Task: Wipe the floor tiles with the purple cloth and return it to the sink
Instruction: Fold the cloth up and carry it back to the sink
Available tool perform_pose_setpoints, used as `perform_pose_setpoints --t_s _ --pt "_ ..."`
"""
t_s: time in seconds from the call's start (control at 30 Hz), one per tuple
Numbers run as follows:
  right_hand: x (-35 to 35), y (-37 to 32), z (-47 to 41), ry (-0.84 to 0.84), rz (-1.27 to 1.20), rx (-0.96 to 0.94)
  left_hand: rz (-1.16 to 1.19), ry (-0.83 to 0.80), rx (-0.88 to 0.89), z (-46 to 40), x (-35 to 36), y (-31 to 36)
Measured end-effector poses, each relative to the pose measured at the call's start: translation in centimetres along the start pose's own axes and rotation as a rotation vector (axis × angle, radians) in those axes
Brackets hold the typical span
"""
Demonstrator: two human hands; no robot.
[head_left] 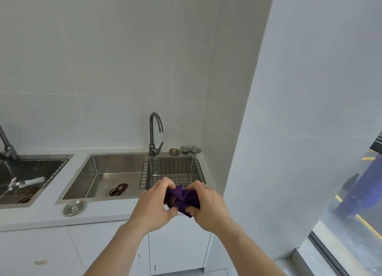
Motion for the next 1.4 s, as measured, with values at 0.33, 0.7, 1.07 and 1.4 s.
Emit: perform_pose_setpoints --t_s 0.33,0.7,1.07,1.4 --pt "3.9 0.6 -10.4 0.015 0.044 -0.012 0.012 0.046 -0.003 -9.2 -2.4 -5.8" --pt "12.7 9.8 -24.6 -0.066 0.010 0.015 -0.045 0.028 -0.098 -25.0 2.7 -14.3" --pt "24.3 23.8 -39.2 -0.296 -0.043 0.110 -0.190 -0.084 -0.274 -42.7 11.7 -23.3" --pt "33.8 29.9 -41.5 -0.452 -0.012 0.171 -0.336 -0.200 -0.358 -47.2 19.2 -30.7"
Point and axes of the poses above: each hand's wrist, its own z-axis away from the middle knuckle, its own x-axis out of the palm, y = z × x, the point moved 10 cm from there along -z, towards the middle knuckle, and after that the axes turned 7 degrees about -x, right-handed, at the moved point
